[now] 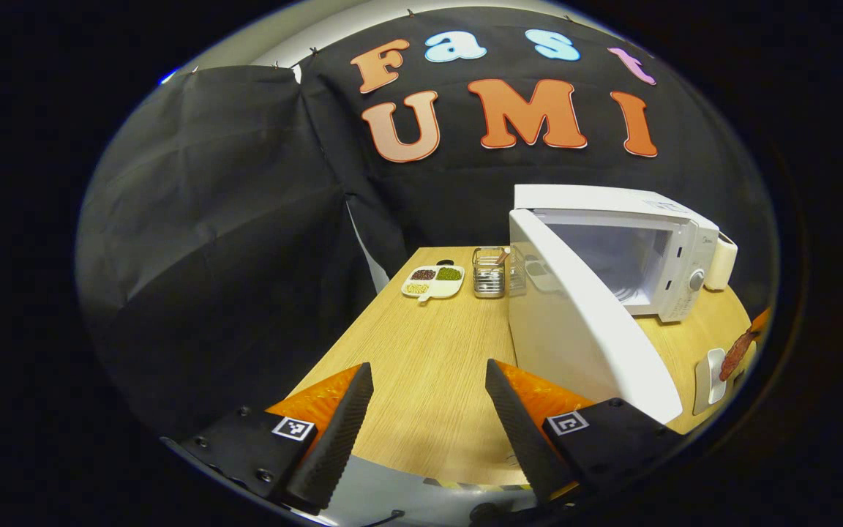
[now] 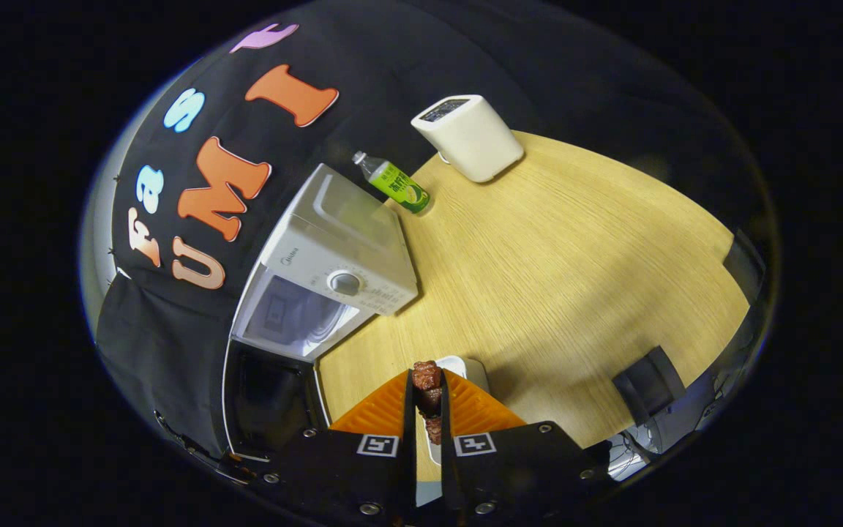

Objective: Open the microwave oven with the left hand, put the food in, and close the microwave oven.

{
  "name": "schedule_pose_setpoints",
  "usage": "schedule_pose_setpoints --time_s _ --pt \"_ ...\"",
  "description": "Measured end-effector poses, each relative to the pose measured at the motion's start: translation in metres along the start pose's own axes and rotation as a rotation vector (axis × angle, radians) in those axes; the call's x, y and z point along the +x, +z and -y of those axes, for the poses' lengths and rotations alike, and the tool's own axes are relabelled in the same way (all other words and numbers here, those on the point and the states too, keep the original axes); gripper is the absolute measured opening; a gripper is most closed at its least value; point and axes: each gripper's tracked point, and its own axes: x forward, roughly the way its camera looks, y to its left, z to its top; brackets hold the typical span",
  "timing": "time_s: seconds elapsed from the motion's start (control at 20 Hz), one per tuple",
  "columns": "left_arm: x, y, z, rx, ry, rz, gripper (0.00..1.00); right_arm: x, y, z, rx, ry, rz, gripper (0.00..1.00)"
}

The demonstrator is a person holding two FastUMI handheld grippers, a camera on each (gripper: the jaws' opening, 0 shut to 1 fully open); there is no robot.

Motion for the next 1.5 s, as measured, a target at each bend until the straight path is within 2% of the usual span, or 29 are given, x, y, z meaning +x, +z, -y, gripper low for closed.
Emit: schedule_pose_setpoints --time_s 0.15,0.35,0.4,0.45,0.6,0.65,0.7,0.8,1.05,1.5 --pt "0.012 0.001 -0.004 -0.004 -0.023 0.008 0.99 0.001 0.009 -0.033 -0.015 0.031 0.028 0.13" --pt "0.036 0.015 -0.022 0.033 -0.072 0.038 0.99 0.013 0.011 -0.093 0.041 0.081 0.111 0.13" --pt "0.044 0.018 -0.028 0.039 -0.084 0.047 0.92 0.019 0.007 -0.106 0.044 0.09 0.12 0.13" --pt "0.05 0.02 -0.033 0.048 -0.092 0.049 0.99 0.026 0.004 -0.12 0.046 0.096 0.124 0.13" --pt "0.061 0.027 -0.042 0.06 -0.124 0.079 0.99 0.042 0.0 -0.157 0.057 0.125 0.152 0.13" --pt "0.065 0.026 -0.041 0.062 -0.137 0.08 0.91 0.048 0.001 -0.168 0.068 0.137 0.167 0.13" --pt "0.067 0.025 -0.041 0.062 -0.152 0.08 0.99 0.053 0.003 -0.178 0.082 0.146 0.186 0.13" --pt "0.069 0.024 -0.035 0.066 -0.187 0.081 0.99 0.07 0.007 -0.195 0.112 0.158 0.227 0.13" --pt "0.073 0.028 -0.024 0.068 -0.256 0.091 0.99 0.107 0.025 -0.222 0.188 0.191 0.364 0.13" --pt "0.068 0.062 -0.027 0.026 -0.296 0.145 0.99 0.171 0.025 -0.223 0.266 0.138 0.501 0.13"
